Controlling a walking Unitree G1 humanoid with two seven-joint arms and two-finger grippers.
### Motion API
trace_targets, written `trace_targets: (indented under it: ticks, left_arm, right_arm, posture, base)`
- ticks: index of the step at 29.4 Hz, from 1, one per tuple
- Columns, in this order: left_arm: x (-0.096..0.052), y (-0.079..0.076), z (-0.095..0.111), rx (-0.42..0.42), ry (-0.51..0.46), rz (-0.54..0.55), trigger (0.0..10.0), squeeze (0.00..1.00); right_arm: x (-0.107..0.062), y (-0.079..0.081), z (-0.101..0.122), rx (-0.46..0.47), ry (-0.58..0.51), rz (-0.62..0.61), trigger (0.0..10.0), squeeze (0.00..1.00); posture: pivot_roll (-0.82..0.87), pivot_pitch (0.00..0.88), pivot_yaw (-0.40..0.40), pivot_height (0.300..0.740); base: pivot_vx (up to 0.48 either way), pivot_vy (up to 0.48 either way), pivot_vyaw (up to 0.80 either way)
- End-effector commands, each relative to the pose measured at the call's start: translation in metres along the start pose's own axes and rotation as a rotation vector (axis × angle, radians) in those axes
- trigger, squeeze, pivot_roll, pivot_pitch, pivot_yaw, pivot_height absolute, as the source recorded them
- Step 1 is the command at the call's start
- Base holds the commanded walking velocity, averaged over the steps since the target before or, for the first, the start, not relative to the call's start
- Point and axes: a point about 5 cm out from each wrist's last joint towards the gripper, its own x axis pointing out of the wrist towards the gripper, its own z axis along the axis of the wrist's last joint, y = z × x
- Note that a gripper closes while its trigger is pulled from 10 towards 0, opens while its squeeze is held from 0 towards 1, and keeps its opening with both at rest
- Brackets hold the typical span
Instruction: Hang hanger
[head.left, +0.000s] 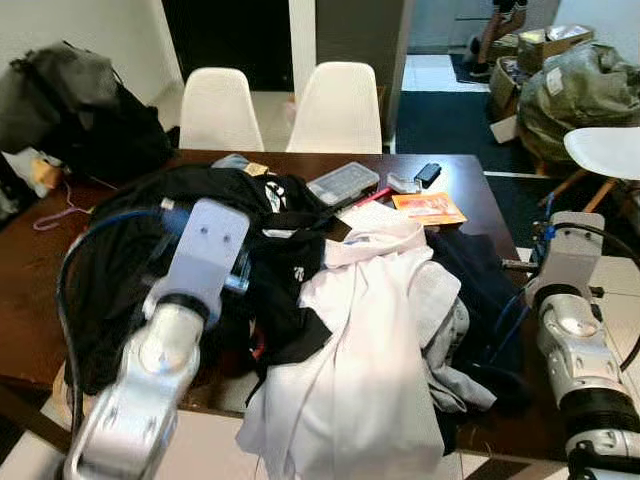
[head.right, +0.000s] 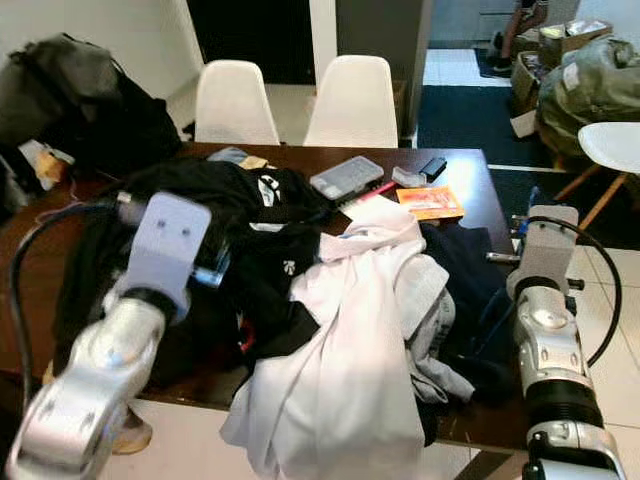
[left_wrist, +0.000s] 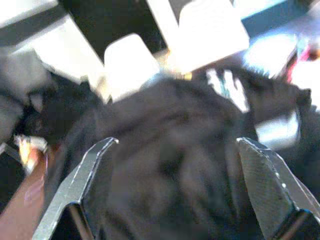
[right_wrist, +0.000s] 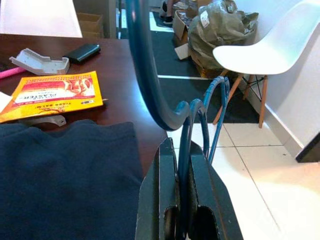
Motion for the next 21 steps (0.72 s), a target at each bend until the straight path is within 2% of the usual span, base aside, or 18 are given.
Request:
trace_targets:
  ticks: [1, 6, 10, 11, 12, 13, 15, 19, 21]
  left_arm:
    - [0.007, 0.006, -0.007, -0.024, 0.013, 0.0, 10.0, 0.0]
    - [0.012, 0.009, -0.018, -0.057, 0.054, -0.005, 10.0, 0.0]
    - [0.012, -0.008, -0.033, -0.13, 0.124, -0.135, 10.0, 0.0]
    - [0.012, -0.008, -0.033, -0.13, 0.124, -0.135, 10.0, 0.0]
    - [0.011, -0.014, -0.037, -0.133, 0.14, -0.169, 10.0, 0.0]
    - [0.011, -0.014, -0.037, -0.133, 0.14, -0.169, 10.0, 0.0]
    - [0.007, -0.03, -0.044, -0.129, 0.143, -0.273, 10.0, 0.0]
    - [0.005, -0.036, -0.043, -0.136, 0.119, -0.313, 10.0, 0.0]
    - [0.006, -0.035, -0.035, -0.144, 0.072, -0.304, 10.0, 0.0]
  right_arm:
    - [-0.001, 0.003, -0.006, 0.026, 0.016, 0.007, 10.0, 0.0]
    - [-0.001, 0.002, -0.006, 0.034, 0.013, 0.005, 10.0, 0.0]
    - [-0.001, 0.001, -0.006, 0.038, 0.01, 0.003, 10.0, 0.0]
    - [-0.001, 0.001, -0.006, 0.038, 0.01, 0.003, 10.0, 0.0]
    - [-0.001, 0.001, -0.006, 0.039, 0.009, 0.002, 10.0, 0.0]
    - [-0.001, 0.001, -0.006, 0.039, 0.009, 0.002, 10.0, 0.0]
    - [-0.001, 0.001, -0.005, 0.04, 0.006, 0.0, 10.0, 0.0]
    - [-0.002, 0.001, -0.005, 0.042, 0.004, 0.0, 10.0, 0.0]
    - [-0.002, 0.0, -0.006, 0.045, 0.004, 0.001, 10.0, 0.0]
  posture:
    - [-0.06, 0.041, 0.024, 0.736]
    - [-0.06, 0.042, 0.023, 0.736]
    - [-0.06, 0.044, 0.026, 0.736]
    - [-0.06, 0.044, 0.026, 0.736]
    - [-0.06, 0.043, 0.026, 0.736]
    - [-0.06, 0.043, 0.026, 0.736]
    - [-0.07, 0.045, 0.028, 0.736]
    - [-0.07, 0.046, 0.029, 0.736]
    - [-0.07, 0.045, 0.032, 0.736]
  base:
    - [0.0, 0.0, 0.0]
    - [0.0, 0.0, 0.0]
    - [0.0, 0.0, 0.0]
    - [0.0, 0.0, 0.0]
    - [0.0, 0.0, 0.0]
    - [0.0, 0.0, 0.0]
    - [0.0, 0.0, 0.0]
    - [0.0, 0.0, 0.0]
    - [0.0, 0.0, 0.0]
